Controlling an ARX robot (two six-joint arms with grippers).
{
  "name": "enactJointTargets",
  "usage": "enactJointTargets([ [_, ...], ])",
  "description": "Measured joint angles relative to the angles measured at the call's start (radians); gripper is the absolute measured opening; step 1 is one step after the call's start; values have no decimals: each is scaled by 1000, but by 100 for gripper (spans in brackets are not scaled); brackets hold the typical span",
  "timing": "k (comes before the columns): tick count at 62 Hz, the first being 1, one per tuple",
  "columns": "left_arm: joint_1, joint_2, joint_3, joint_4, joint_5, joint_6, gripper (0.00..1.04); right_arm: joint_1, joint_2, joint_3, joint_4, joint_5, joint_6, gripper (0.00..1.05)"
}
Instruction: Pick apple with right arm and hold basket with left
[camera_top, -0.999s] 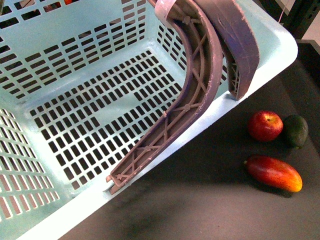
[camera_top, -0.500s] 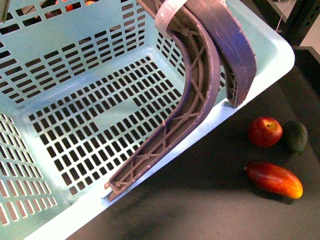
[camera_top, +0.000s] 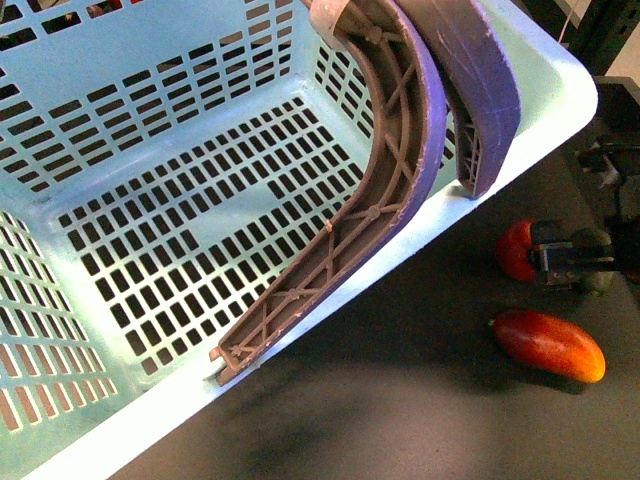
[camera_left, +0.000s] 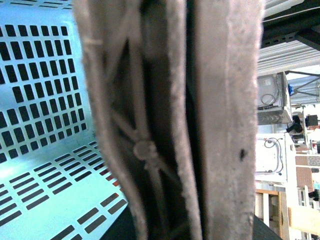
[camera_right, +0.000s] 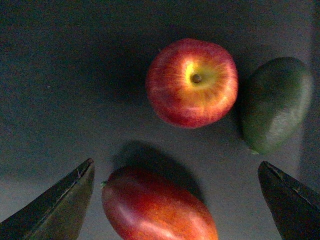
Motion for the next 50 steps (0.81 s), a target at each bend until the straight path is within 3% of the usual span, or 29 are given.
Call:
enactJointTargets([
  [28, 0, 0, 0, 0, 0, 0, 16, 13, 217, 322, -134, 26, 18, 96],
  [50, 0, 0, 0, 0, 0, 0, 16, -12, 306, 466, -210, 38, 21, 96],
])
